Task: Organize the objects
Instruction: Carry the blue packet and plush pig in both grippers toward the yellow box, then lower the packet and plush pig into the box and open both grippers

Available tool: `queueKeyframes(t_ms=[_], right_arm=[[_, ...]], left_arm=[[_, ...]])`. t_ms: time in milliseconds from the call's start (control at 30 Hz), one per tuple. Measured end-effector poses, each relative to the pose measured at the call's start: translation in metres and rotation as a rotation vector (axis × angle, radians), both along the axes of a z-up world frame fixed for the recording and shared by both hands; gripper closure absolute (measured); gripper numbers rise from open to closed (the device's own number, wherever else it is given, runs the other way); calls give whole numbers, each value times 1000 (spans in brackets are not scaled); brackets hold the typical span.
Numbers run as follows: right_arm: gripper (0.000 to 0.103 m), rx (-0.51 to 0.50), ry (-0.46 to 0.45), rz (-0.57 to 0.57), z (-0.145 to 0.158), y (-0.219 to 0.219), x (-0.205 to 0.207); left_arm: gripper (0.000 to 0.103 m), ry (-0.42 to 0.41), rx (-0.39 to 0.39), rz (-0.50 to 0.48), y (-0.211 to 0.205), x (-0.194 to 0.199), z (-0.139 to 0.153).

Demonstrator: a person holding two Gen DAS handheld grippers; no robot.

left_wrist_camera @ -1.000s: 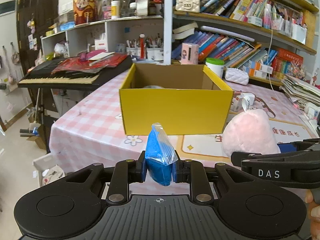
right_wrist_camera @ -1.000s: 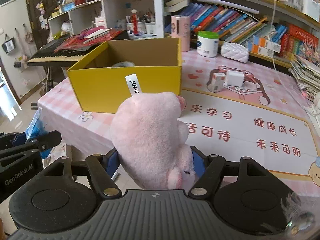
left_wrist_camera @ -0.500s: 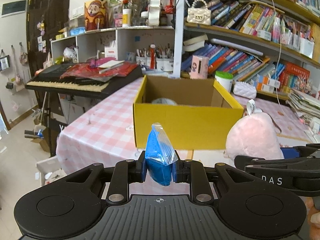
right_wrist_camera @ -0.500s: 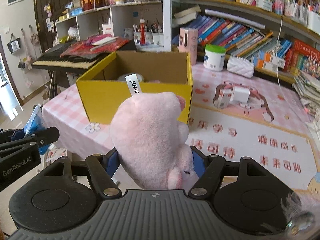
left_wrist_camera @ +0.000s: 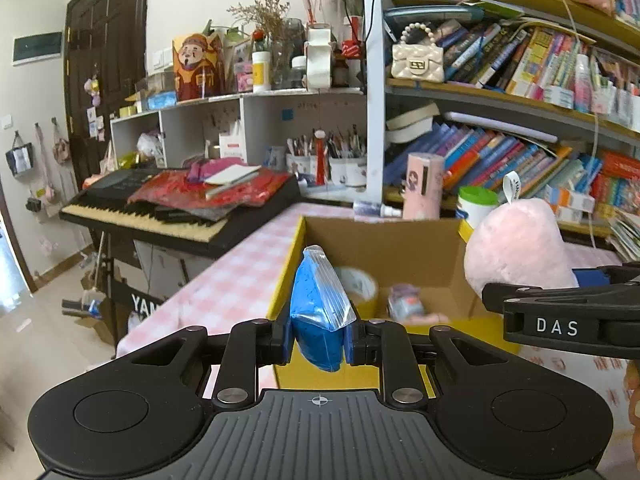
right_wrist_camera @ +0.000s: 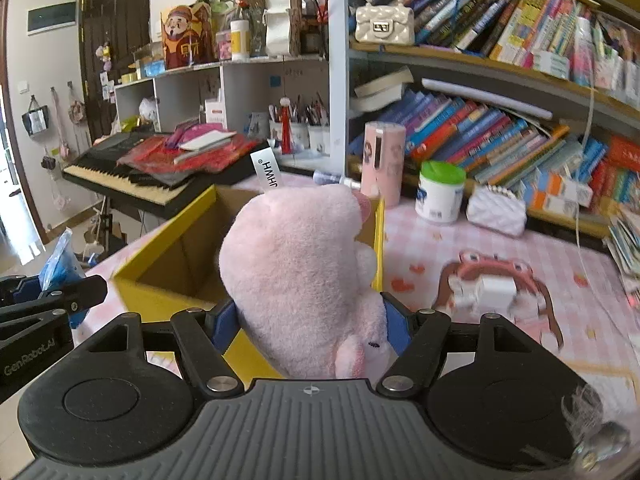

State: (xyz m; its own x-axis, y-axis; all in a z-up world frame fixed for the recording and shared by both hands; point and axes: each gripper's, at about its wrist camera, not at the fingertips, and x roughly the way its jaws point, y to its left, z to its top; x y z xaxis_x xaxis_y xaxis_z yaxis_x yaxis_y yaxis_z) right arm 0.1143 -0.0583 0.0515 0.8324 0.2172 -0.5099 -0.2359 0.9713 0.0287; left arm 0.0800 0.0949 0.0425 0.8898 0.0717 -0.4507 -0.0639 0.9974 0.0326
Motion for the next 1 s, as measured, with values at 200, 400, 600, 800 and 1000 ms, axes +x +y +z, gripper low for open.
queueKeyframes(t_ms=[200,400,600,800,1000], right_arm=[[34,-23,-2,40,-1,-2,45],[34,-51,35,72,-12,-3,78],[35,-98,45,122,-23,5,98],[42,-124,51,152,-29,12,113],[47,-141,64,168,-34,16,123]], left_arm=[[81,3,30,13,-10,42,-4],[81,58,63,23,-17,72,-18],[81,112,84,36,-19,92,-31],[81,174,110,45,-20,108,-47],[81,205,108,48,-19,113,-57]])
